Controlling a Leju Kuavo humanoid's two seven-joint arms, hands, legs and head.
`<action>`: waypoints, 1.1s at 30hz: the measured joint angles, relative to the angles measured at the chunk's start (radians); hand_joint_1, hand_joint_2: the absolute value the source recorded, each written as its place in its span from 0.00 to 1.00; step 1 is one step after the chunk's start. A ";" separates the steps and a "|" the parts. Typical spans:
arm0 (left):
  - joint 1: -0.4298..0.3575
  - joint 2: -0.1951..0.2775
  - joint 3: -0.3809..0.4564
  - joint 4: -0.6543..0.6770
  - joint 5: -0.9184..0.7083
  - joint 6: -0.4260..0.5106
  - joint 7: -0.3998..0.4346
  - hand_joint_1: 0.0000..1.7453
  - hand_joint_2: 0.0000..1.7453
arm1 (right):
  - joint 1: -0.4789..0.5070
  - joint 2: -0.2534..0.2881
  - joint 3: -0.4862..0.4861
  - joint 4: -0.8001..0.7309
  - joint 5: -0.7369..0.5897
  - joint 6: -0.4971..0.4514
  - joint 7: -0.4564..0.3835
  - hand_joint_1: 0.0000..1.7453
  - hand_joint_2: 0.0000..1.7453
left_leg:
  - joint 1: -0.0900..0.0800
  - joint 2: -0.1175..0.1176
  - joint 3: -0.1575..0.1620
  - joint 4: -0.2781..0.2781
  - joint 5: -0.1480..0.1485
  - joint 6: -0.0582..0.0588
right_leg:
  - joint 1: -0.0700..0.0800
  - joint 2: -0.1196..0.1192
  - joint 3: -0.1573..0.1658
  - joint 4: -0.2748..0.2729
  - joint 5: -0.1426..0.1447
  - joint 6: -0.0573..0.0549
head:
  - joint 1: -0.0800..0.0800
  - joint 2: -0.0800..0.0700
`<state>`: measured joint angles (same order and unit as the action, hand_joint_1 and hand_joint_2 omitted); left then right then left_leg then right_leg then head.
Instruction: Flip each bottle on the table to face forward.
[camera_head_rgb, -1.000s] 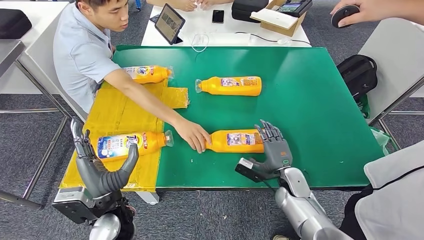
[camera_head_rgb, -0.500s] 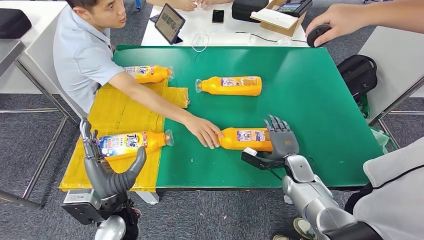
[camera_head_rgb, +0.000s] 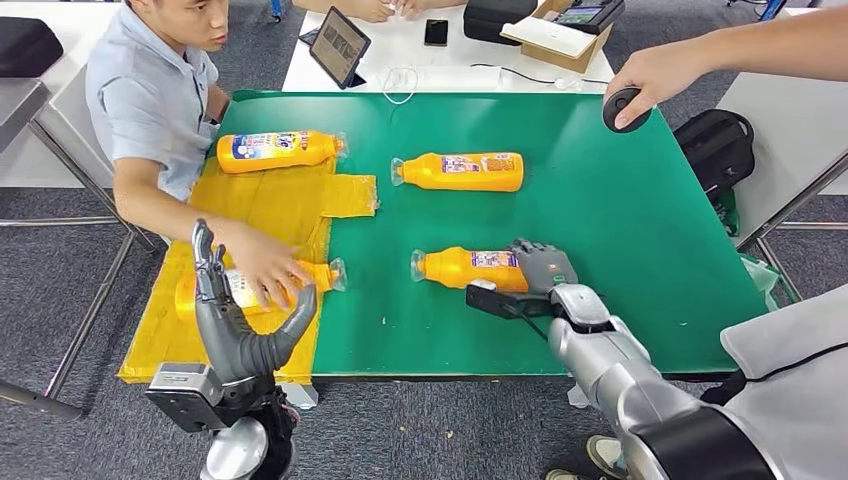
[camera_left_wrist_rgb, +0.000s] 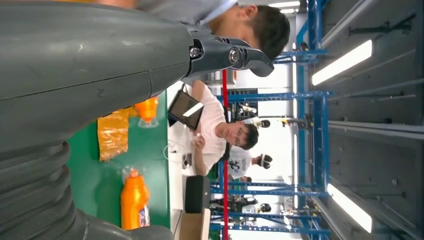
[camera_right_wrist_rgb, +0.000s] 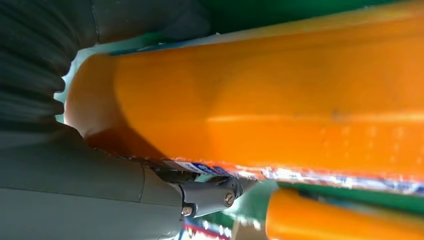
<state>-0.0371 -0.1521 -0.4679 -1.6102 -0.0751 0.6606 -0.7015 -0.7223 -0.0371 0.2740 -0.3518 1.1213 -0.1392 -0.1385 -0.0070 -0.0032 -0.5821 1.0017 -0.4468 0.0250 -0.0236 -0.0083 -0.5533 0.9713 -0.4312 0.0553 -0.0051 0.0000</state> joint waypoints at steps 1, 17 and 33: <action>-0.002 0.000 -0.003 0.002 0.000 -0.001 0.000 0.00 1.00 | -0.009 0.000 0.000 0.004 -0.011 0.036 0.011 1.00 1.00 | 0.000 0.000 0.001 0.000 0.000 0.000 | 0.000 0.000 0.000 0.000 0.000 0.000 | 0.000 0.000; -0.005 0.001 -0.007 0.010 0.006 -0.006 0.000 0.00 1.00 | -0.029 -0.002 -0.058 0.017 -0.149 0.108 -0.006 1.00 1.00 | 0.000 0.000 0.007 0.000 0.000 0.000 | 0.000 0.000 0.008 -0.001 0.000 0.000 | 0.000 0.000; 0.069 0.017 -0.018 0.198 0.390 -0.410 0.297 0.00 1.00 | 0.369 0.203 -0.086 -0.587 -0.912 -0.051 -0.471 1.00 1.00 | 0.002 0.001 -0.004 -0.001 0.000 0.000 | 0.002 0.002 -0.002 0.000 0.000 0.000 | 0.000 0.000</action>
<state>0.0314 -0.1349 -0.4861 -1.4127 0.3152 0.2502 -0.4047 -0.3536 0.1658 0.1885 -0.9389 0.2094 -0.1899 -0.6099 -0.0051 -0.0026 -0.5863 1.0011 -0.4470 0.0247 -0.0218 -0.0059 -0.5558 0.9715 -0.4315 0.0548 -0.0049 0.0000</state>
